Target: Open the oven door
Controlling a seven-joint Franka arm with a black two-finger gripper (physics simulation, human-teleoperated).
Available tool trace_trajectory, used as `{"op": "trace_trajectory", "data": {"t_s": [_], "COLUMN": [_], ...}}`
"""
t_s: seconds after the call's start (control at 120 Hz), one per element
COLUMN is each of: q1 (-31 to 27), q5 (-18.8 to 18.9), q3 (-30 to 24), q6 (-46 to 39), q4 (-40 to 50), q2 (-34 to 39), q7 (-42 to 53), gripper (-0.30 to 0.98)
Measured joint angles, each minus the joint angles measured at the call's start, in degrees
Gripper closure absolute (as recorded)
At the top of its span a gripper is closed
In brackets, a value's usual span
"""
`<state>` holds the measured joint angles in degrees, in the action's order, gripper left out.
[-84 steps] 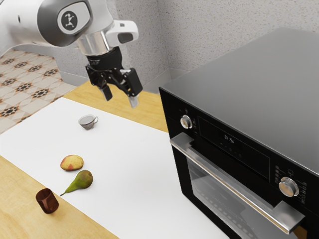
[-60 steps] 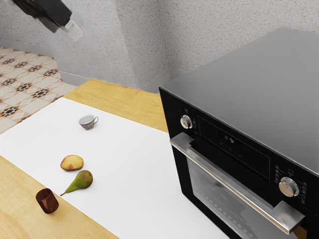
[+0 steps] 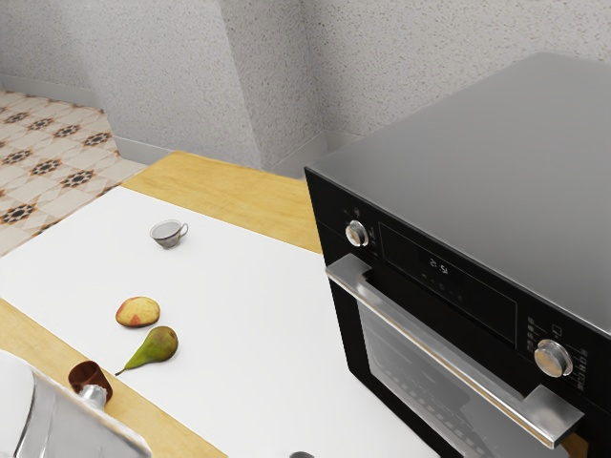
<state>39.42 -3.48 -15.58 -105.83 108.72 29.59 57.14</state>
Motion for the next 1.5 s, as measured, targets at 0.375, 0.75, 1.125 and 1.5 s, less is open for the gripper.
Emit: {"op": "trace_trajectory", "data": {"t_s": [0.375, 0.75, 1.125, 1.5], "q1": [-0.2, -0.2, -0.2, -0.1], "q5": [0.1, 2.0, 2.7, 3.2], "q3": [10.8, 18.6, 20.4, 25.2], "q6": [-6.9, -10.2, -14.0, -16.1], "q4": [1.8, 8.5, 8.3, 7.1], "q2": [-1.3, 1.6, -5.3, -8.6], "q7": [17.5, 27.3, 32.4, 28.7], "gripper": [0.0, 0.0, 0.0, 0.0]}}
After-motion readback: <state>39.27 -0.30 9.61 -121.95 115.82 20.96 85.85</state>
